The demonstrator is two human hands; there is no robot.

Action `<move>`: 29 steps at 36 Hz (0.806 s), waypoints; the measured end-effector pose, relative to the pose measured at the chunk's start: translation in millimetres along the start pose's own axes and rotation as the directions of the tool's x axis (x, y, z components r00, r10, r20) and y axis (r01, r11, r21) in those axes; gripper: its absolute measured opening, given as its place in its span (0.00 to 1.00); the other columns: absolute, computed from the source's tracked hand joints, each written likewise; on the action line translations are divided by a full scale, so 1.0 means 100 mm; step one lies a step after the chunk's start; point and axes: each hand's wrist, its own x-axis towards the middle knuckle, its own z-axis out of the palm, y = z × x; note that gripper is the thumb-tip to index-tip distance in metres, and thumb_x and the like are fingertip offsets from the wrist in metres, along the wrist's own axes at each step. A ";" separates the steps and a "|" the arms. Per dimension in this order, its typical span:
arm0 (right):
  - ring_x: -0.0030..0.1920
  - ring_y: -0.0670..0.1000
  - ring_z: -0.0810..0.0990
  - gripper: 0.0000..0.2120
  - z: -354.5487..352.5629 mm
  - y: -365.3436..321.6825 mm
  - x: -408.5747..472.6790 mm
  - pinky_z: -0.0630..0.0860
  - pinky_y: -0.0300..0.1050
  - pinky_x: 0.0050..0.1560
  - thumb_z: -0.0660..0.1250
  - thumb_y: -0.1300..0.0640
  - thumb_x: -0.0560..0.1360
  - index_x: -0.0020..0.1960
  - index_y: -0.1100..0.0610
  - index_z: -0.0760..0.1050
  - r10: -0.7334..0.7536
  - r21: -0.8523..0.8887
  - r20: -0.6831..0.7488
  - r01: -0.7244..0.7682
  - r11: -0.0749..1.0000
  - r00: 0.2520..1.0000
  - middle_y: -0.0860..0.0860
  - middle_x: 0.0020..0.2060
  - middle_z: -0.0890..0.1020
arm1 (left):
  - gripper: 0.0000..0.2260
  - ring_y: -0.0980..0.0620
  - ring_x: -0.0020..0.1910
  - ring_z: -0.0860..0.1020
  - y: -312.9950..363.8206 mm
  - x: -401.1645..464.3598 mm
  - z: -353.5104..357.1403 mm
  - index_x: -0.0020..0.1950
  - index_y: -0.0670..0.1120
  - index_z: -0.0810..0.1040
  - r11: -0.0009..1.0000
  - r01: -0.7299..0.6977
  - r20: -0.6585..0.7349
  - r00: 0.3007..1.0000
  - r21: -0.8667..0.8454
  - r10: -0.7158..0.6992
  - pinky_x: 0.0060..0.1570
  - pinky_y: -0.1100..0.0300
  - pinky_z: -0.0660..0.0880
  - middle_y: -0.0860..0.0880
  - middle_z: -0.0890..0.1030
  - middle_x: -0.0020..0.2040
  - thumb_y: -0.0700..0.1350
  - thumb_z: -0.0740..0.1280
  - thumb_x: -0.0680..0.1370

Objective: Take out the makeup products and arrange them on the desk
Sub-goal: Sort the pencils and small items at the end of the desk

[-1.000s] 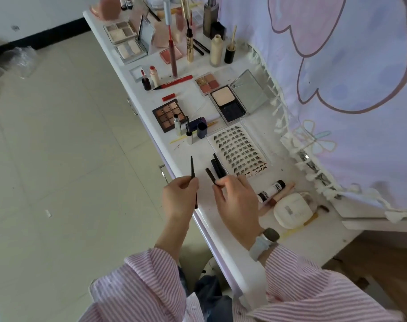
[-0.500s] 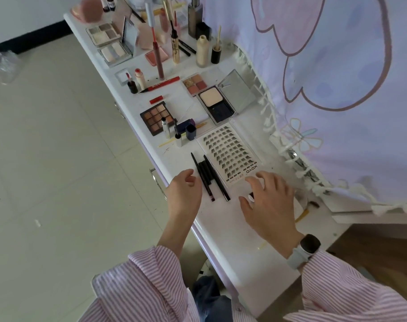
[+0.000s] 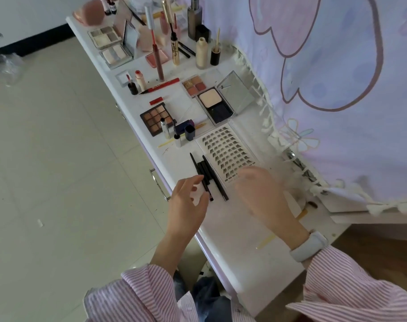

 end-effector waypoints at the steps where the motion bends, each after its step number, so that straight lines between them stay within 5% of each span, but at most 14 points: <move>1: 0.47 0.47 0.79 0.05 0.01 -0.09 0.02 0.74 0.36 0.49 0.65 0.54 0.75 0.48 0.54 0.77 0.165 0.236 0.039 -0.169 0.957 0.986 0.50 0.47 0.80 | 0.17 0.61 0.48 0.74 0.00 -0.03 -0.01 0.62 0.49 0.75 0.999 -0.034 0.015 0.999 0.002 0.034 0.43 0.74 0.69 0.53 0.75 0.55 0.41 0.69 0.74; 4: 0.40 0.52 0.81 0.11 0.06 -0.16 0.08 0.77 0.43 0.43 0.58 0.55 0.79 0.47 0.59 0.76 0.441 0.723 0.322 -0.518 0.456 0.838 0.57 0.44 0.81 | 0.17 0.63 0.48 0.74 0.02 -0.09 -0.03 0.60 0.53 0.75 0.991 -0.128 0.030 0.991 -0.050 0.130 0.44 0.73 0.71 0.57 0.76 0.52 0.43 0.71 0.73; 6: 0.39 0.53 0.82 0.12 0.10 -0.17 0.09 0.79 0.43 0.38 0.55 0.57 0.80 0.47 0.61 0.74 0.451 0.768 0.379 -0.547 0.334 0.808 0.60 0.43 0.82 | 0.16 0.62 0.48 0.76 0.03 -0.12 -0.03 0.58 0.55 0.76 0.979 -0.185 0.010 0.982 -0.084 0.186 0.43 0.72 0.72 0.59 0.77 0.48 0.41 0.72 0.73; 9: 0.38 0.52 0.83 0.12 0.19 -0.17 0.05 0.79 0.41 0.37 0.54 0.60 0.81 0.47 0.63 0.74 0.440 0.734 0.342 -0.528 0.428 0.831 0.59 0.38 0.83 | 0.15 0.64 0.42 0.76 0.04 -0.13 -0.05 0.55 0.54 0.77 0.963 -0.254 -0.055 0.967 -0.089 0.250 0.41 0.74 0.71 0.62 0.77 0.43 0.39 0.72 0.72; 15: 0.28 0.48 0.75 0.10 0.22 -0.18 0.01 0.70 0.39 0.30 0.58 0.57 0.79 0.46 0.60 0.76 0.337 0.369 0.261 -0.417 0.831 0.904 0.52 0.29 0.78 | 0.07 0.58 0.37 0.75 0.02 -0.11 -0.13 0.51 0.52 0.75 0.962 -0.265 -0.062 0.963 -0.071 0.261 0.35 0.72 0.70 0.58 0.77 0.38 0.46 0.69 0.74; 19: 0.24 0.45 0.66 0.10 0.22 -0.22 -0.02 0.63 0.33 0.23 0.57 0.57 0.80 0.43 0.60 0.72 0.353 0.384 0.301 -0.452 0.805 0.886 0.49 0.25 0.70 | 0.14 0.59 0.30 0.70 0.00 -0.06 -0.14 0.48 0.43 0.75 0.934 -0.346 -0.033 0.936 0.083 0.350 0.29 0.73 0.65 0.62 0.69 0.32 0.52 0.57 0.78; 24: 0.26 0.42 0.68 0.06 0.32 -0.20 -0.10 0.66 0.32 0.29 0.56 0.62 0.80 0.47 0.59 0.70 0.221 0.346 0.302 -0.322 0.881 0.928 0.50 0.28 0.70 | 0.29 0.57 0.21 0.64 -0.04 -0.05 -0.13 0.40 0.43 0.74 0.948 -0.291 -0.149 0.939 0.131 0.309 0.22 0.71 0.60 0.60 0.60 0.25 0.61 0.44 0.80; 27: 0.28 0.42 0.69 0.07 0.36 -0.17 -0.10 0.68 0.32 0.32 0.56 0.63 0.79 0.48 0.54 0.70 0.146 0.269 0.304 -0.232 0.935 0.941 0.50 0.29 0.71 | 0.24 0.57 0.22 0.59 -0.02 -0.04 -0.17 0.32 0.52 0.64 0.973 -0.182 -0.128 0.971 0.144 0.201 0.25 0.66 0.56 0.57 0.60 0.24 0.65 0.43 0.78; 29: 0.27 0.42 0.69 0.07 0.35 -0.17 -0.06 0.67 0.32 0.30 0.57 0.63 0.79 0.47 0.54 0.70 0.178 0.265 0.298 -0.260 0.928 0.938 0.49 0.28 0.72 | 0.18 0.57 0.26 0.66 -0.02 -0.04 -0.19 0.37 0.54 0.68 0.981 -0.155 -0.075 0.983 0.120 0.165 0.28 0.65 0.61 0.57 0.67 0.29 0.65 0.50 0.76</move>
